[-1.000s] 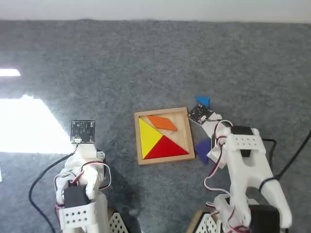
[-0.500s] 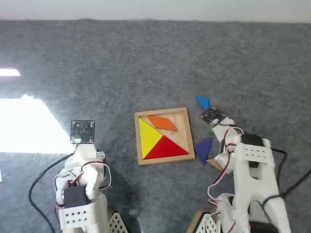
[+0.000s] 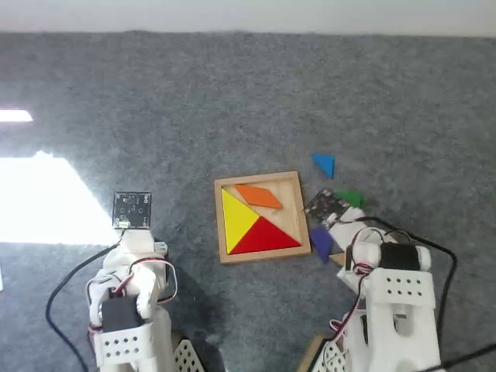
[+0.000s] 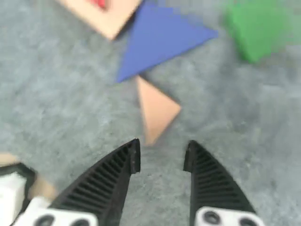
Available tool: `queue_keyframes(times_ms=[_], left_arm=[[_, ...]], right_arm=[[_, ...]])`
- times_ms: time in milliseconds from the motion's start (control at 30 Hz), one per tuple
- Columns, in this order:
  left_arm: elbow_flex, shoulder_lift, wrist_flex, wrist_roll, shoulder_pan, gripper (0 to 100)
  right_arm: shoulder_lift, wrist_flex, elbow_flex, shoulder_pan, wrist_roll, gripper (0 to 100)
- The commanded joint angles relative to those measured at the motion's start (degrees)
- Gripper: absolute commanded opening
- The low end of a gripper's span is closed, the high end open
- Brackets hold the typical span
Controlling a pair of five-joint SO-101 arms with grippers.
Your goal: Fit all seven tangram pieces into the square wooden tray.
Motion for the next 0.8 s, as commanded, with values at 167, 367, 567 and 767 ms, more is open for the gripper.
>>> queue_keyframes(times_ms=[167,367,567,767], left_arm=[[-0.75,-1.05,0.18,0.09,-0.53,1],[-0.75,-1.05,0.18,0.09,-0.53,1],[-0.75,-1.05,0.18,0.09,-0.53,1],[-0.75,-1.05,0.18,0.09,-0.53,1]], right_arm=[[19.03,-9.36,-2.99,-0.92,-0.18,16.7],[30.73,-16.31,-10.2,-2.95,-2.2,16.9],[42.15,-15.87,-21.98,-2.95,-2.37,16.5],[44.88,-15.69,-24.97,-3.38,-2.46,5.7]])
